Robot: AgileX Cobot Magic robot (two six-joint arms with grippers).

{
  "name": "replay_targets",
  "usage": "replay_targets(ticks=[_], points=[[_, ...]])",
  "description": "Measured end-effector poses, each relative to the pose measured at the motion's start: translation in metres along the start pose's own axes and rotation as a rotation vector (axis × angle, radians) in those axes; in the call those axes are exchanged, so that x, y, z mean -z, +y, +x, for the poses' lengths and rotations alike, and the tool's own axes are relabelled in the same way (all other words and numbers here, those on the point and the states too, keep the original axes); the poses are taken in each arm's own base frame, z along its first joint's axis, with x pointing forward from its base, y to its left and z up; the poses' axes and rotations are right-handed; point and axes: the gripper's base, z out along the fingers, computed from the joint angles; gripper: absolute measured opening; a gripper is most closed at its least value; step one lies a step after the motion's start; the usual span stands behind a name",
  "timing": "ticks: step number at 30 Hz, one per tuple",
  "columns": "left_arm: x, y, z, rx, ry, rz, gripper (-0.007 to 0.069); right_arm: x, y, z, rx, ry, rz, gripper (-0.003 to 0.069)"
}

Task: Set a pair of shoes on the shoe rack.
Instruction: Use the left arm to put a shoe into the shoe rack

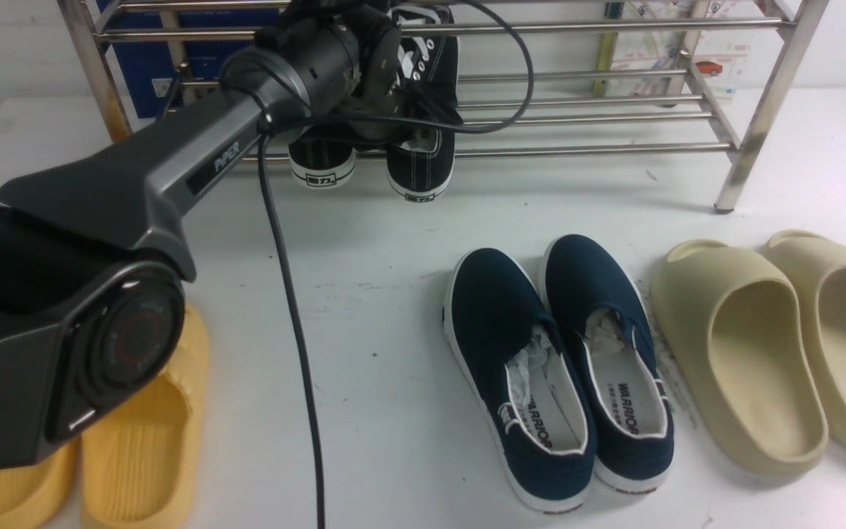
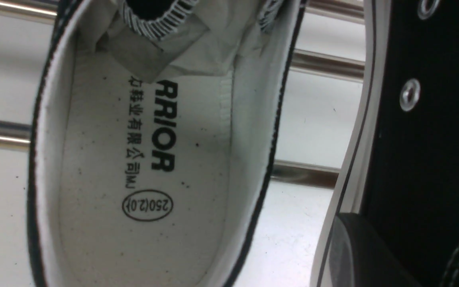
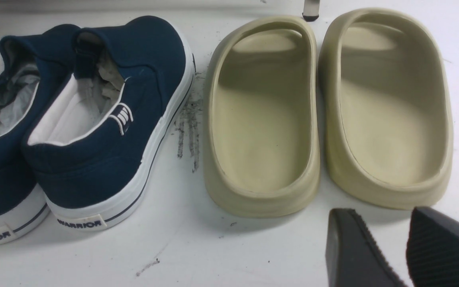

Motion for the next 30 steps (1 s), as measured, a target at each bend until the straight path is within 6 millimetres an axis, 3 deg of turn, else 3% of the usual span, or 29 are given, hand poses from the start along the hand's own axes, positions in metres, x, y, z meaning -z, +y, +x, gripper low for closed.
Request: replay_targets(ticks=[10,17,26,29,30], points=[[0.015,-0.005,-0.012,0.019,-0.052,0.050,0.0264,0.000,0.000,0.000,0.000,0.000,0.000,0.0246],[0.044,-0.007,-0.010,0.073,0.082,0.042,0.0274,0.000,0.000,0.000,0.000,0.000,0.000,0.0246],[0.087,-0.036,0.011,-0.111,0.198,0.026,0.0164,0.000,0.000,0.000,0.000,0.000,0.000,0.0246],[0.101,-0.044,0.025,-0.194,0.259,-0.005,0.0058,0.000,0.000,0.000,0.000,0.000,0.000,0.0246],[0.102,-0.045,0.026,-0.199,0.262,-0.007,0.0058,0.000,0.000,0.000,0.000,0.000,0.000,0.0246]])
